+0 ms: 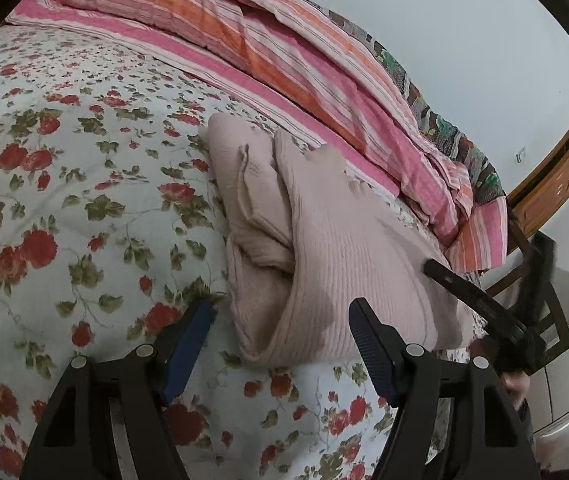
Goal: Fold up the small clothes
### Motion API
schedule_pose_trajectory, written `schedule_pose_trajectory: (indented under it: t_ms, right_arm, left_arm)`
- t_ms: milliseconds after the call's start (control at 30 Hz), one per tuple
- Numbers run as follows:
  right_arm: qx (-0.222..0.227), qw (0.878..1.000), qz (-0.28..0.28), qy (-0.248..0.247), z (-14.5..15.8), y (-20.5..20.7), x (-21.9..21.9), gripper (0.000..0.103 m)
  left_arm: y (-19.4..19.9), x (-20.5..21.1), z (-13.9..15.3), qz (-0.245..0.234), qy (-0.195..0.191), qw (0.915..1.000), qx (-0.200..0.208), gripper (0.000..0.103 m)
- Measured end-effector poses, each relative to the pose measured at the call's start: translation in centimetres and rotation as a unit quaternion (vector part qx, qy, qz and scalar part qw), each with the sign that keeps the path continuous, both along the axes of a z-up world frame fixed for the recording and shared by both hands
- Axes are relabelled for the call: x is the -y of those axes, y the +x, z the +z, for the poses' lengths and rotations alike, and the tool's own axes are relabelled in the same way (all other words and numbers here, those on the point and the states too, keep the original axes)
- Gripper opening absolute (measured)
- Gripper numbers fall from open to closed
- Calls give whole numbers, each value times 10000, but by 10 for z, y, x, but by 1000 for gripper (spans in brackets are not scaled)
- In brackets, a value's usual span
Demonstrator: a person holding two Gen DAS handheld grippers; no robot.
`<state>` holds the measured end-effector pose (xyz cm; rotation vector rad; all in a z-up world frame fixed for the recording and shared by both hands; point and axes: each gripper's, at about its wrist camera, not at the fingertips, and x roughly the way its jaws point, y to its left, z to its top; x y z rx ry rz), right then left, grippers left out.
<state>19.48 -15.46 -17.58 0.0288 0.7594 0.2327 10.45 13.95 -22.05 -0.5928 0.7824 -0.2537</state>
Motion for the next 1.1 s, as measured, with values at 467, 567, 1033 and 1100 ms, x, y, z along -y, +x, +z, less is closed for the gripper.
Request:
schedule_pose_trajectory:
  t_ms: [467, 567, 1033, 1100]
  right_arm:
    - [-1393, 9892, -287, -351, -14, 130, -29, 54]
    - [-1460, 9884, -324, -252, -15, 139, -27, 54]
    - [-673, 9944, 214, -783, 2, 6, -21, 54]
    - [-472, 9954, 359, -757, 2, -14, -18, 54]
  left_arm:
    - [10, -2, -3, -93, -34, 9999, -82, 69]
    - [9, 3, -2, -133, 149, 9998, -39, 69]
    - [-2, 5, -4, -237, 98, 9997, 58, 67]
    - [-7, 7, -4, -302, 131, 9994, 108, 67]
